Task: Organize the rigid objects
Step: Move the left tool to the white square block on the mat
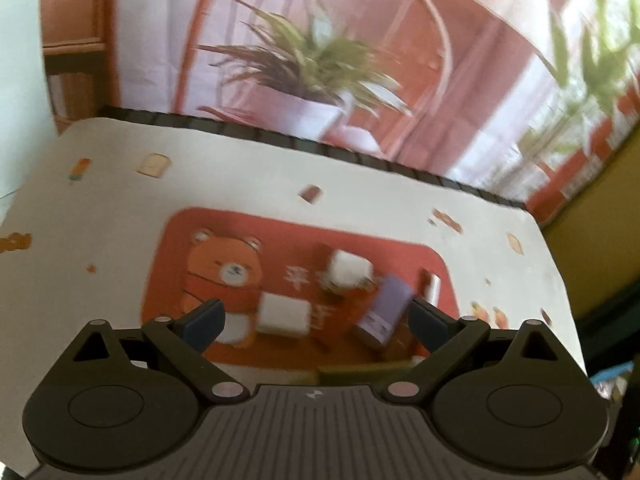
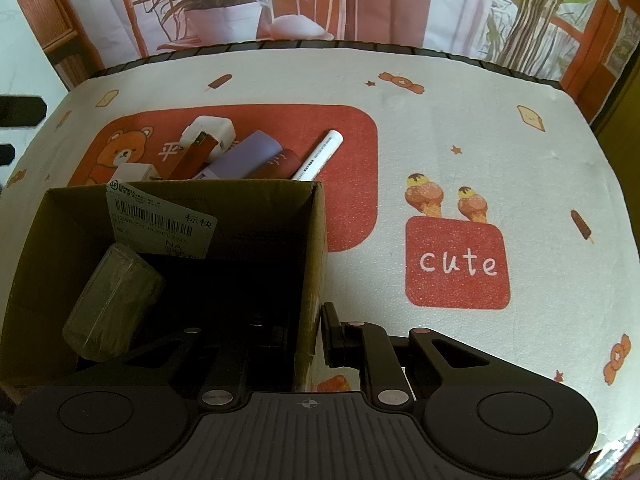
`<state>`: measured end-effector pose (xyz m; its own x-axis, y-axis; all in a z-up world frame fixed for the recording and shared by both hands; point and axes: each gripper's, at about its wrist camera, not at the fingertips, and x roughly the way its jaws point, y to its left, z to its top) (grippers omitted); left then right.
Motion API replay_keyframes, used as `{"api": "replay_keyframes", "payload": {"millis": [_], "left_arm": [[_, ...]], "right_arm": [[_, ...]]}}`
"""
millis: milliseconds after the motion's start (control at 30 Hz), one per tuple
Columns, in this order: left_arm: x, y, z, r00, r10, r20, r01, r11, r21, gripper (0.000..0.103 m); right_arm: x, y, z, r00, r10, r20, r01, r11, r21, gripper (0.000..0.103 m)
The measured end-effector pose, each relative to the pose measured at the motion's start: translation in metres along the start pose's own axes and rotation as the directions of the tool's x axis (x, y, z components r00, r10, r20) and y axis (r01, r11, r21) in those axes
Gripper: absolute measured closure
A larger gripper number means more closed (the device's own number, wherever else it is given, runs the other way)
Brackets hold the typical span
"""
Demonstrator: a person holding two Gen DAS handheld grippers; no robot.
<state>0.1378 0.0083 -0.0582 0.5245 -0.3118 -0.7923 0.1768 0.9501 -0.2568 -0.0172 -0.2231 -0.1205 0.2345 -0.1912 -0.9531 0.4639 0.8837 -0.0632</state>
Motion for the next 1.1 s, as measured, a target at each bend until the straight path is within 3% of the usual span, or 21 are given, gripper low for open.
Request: {"api": "replay_keyframes", "payload": {"millis": [300, 733, 1100], "left_arm": [[0.039, 0.023, 0.022, 0.995, 0.099, -0.016, -0.099, 0.994, 0.040, 0.004], [0.117, 0.029, 0.012, 0.983, 0.075, -0.167, -0.057, 0.992, 0.108, 0.005], [0.130, 0.026, 0.005, 0.977, 0.079, -0.198, -0.046, 0.985, 0.164, 0.011]], "right_arm": [[0.000, 0.000, 0.001, 1.000, 0.001, -0.003, -0.001, 1.000, -0.001, 0.089], [-0.002, 0.000, 0.002, 1.000, 0.012, -0.004, -0.012, 1.000, -0.004, 0.085], [-0.002, -0.001, 0.002, 1.000, 0.013, -0.005, -0.013, 1.000, -0.005, 0.086]]}}
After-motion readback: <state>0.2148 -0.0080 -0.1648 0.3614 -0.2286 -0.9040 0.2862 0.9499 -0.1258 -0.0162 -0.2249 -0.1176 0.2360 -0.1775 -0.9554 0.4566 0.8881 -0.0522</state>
